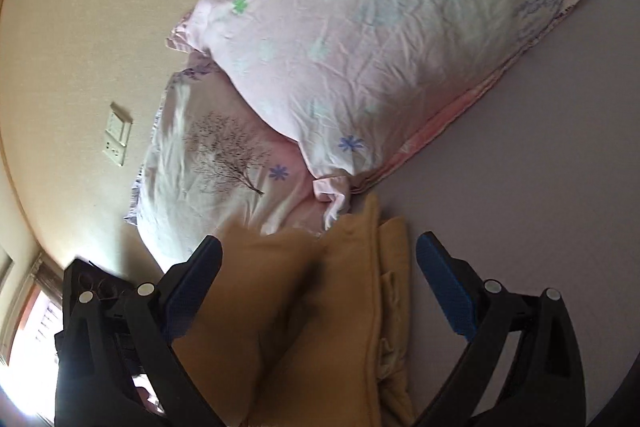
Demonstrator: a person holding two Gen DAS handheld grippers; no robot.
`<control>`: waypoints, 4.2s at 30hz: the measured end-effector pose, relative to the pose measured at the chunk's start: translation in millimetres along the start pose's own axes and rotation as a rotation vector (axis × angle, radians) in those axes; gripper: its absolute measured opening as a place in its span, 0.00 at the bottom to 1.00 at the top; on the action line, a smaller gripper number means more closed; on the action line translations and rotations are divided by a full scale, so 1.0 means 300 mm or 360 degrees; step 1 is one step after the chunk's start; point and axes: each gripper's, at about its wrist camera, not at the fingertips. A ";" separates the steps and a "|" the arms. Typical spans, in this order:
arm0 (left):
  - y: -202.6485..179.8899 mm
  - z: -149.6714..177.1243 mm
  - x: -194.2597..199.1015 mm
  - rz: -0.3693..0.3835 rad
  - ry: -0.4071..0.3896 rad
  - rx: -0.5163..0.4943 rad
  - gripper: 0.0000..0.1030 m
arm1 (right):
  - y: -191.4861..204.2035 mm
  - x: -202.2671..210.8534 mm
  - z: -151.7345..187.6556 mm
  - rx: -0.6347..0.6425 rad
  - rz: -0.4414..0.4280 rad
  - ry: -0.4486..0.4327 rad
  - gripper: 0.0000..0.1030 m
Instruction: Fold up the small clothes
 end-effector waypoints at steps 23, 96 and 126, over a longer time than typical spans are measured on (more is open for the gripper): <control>0.341 0.258 0.166 -0.0481 0.0036 0.0078 0.53 | -0.048 -0.213 0.128 0.0055 0.0154 0.0610 0.42; 0.210 0.623 0.384 -0.1568 0.0089 -0.0255 0.98 | 0.310 0.049 0.716 0.0995 0.0983 0.0605 0.99; 0.213 0.626 0.386 -0.1567 0.0092 -0.0253 0.98 | 0.308 0.050 0.711 0.0989 0.0989 0.0604 0.99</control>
Point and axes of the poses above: each gripper's, at about its wrist camera, not at the fingertips, and x roughly against the way its jaws point, y to its left, z to its underside, and after that the axes turned 1 degree about z, right-handed
